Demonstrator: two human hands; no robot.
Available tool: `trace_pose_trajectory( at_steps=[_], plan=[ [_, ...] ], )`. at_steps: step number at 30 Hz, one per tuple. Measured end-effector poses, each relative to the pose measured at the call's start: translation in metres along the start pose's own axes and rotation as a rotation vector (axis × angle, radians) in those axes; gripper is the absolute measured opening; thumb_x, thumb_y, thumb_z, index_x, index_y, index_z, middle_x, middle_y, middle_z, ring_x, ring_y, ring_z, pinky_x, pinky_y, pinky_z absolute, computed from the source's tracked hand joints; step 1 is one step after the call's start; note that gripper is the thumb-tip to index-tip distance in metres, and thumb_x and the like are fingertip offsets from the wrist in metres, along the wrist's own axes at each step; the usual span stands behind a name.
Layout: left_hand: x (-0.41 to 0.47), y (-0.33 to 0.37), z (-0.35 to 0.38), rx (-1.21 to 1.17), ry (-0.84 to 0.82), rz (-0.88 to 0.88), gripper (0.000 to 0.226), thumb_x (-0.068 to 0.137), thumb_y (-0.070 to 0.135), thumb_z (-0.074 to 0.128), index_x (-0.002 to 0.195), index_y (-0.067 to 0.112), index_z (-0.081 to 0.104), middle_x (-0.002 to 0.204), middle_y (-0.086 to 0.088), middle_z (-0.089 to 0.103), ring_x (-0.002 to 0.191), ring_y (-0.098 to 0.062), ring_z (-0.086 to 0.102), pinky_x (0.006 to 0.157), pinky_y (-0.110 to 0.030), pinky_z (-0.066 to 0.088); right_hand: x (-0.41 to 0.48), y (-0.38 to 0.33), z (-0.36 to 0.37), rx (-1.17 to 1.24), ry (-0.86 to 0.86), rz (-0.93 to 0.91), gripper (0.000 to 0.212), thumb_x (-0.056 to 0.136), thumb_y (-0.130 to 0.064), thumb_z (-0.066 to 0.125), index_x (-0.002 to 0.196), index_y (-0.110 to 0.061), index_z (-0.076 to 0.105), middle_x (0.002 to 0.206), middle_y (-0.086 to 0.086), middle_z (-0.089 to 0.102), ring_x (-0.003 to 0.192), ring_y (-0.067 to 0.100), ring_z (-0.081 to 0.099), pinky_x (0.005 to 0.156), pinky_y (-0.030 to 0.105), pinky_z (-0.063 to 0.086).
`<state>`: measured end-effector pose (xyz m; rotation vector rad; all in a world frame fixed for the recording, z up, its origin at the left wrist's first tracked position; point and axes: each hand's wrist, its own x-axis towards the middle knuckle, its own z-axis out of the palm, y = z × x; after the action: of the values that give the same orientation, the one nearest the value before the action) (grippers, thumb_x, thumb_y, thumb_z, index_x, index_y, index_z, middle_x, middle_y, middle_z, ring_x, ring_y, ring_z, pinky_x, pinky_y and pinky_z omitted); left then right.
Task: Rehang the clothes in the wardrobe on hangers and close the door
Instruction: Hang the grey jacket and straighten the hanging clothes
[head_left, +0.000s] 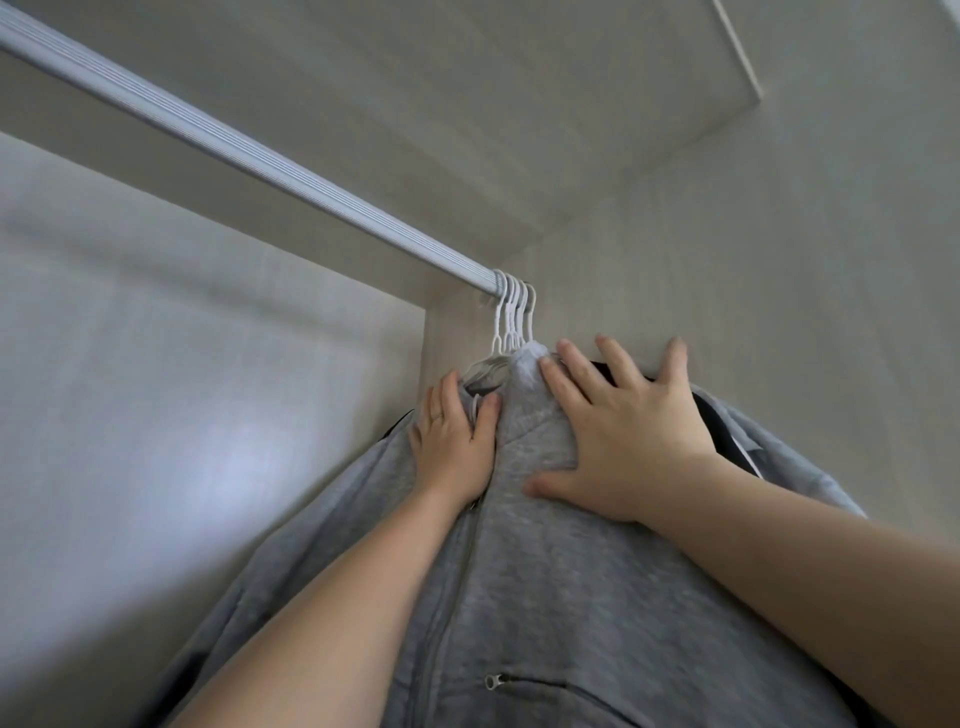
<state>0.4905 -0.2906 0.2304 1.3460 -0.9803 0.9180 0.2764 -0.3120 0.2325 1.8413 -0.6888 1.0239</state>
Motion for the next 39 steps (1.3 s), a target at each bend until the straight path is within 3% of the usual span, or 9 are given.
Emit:
trace_pose_trajectory(
  at_steps=[5,10,15,21,27,35,39],
  plan=[
    [0.001,0.006,-0.022,0.054,-0.115,-0.020,0.067,0.100,0.054,0.041,0.154,0.018,0.024,0.159,-0.005,0.029,0.147,-0.023,0.025,0.120,-0.046,0.020,-0.003,0.000,-0.005,0.058,-0.003,-0.004,0.116,0.068,-0.096,0.016,0.156,-0.024,-0.007,0.166,-0.003,-0.005,0.150,0.026,0.000,0.107,0.071,0.004],
    [0.001,0.018,-0.058,0.150,-0.240,-0.061,0.077,0.097,0.057,0.047,0.157,0.016,0.021,0.162,-0.007,0.028,0.147,-0.023,0.029,0.118,-0.032,0.022,-0.004,0.002,-0.011,0.162,-0.011,-0.013,0.109,0.074,-0.090,0.021,0.157,-0.023,-0.004,0.166,-0.001,-0.001,0.151,0.027,0.001,0.109,0.069,0.004],
    [-0.015,0.041,-0.105,0.257,-0.378,-0.049,0.066,0.095,0.057,0.049,0.150,0.021,0.037,0.152,-0.003,0.045,0.141,-0.022,0.040,0.117,-0.044,0.031,0.004,0.000,-0.026,0.309,-0.006,-0.051,0.095,0.084,-0.079,0.026,0.157,-0.022,0.004,0.166,0.001,0.003,0.152,0.026,-0.001,0.110,0.069,-0.004],
    [-0.020,0.074,-0.178,0.829,-0.304,0.041,0.072,0.100,0.058,0.040,0.157,0.020,0.021,0.166,-0.003,0.016,0.153,-0.020,0.012,0.122,-0.047,0.015,0.009,-0.012,-0.055,0.529,0.192,-0.173,0.078,0.094,-0.063,0.032,0.156,-0.023,0.006,0.165,0.002,0.005,0.152,0.028,-0.001,0.112,0.066,-0.005],
    [-0.037,0.127,-0.254,1.273,-0.202,0.091,0.061,0.100,0.047,0.046,0.152,0.022,0.028,0.165,-0.003,0.018,0.153,-0.024,0.005,0.121,-0.049,0.007,0.015,-0.028,-0.093,0.734,0.307,-0.187,0.081,0.094,-0.060,0.036,0.156,-0.026,-0.004,0.166,-0.001,-0.002,0.152,0.026,-0.006,0.113,0.065,-0.006],
    [-0.063,0.197,-0.352,1.784,-0.107,0.009,0.060,0.098,0.039,0.051,0.149,0.014,0.031,0.164,-0.009,0.017,0.153,-0.030,0.005,0.121,-0.053,0.003,0.024,-0.093,-0.156,1.082,0.414,-0.242,0.077,0.095,-0.057,0.033,0.155,-0.031,-0.008,0.166,-0.006,-0.006,0.152,0.021,-0.005,0.116,0.062,-0.002],
    [-0.076,0.217,-0.386,2.009,-0.089,-0.182,0.065,0.098,0.034,0.051,0.151,0.008,0.024,0.163,-0.017,0.014,0.150,-0.040,0.006,0.120,-0.056,0.004,0.022,-0.131,-0.182,1.280,0.371,-0.268,0.073,0.096,-0.056,0.032,0.154,-0.032,-0.006,0.165,-0.009,-0.003,0.151,0.020,0.000,0.116,0.060,0.003]
  ],
)
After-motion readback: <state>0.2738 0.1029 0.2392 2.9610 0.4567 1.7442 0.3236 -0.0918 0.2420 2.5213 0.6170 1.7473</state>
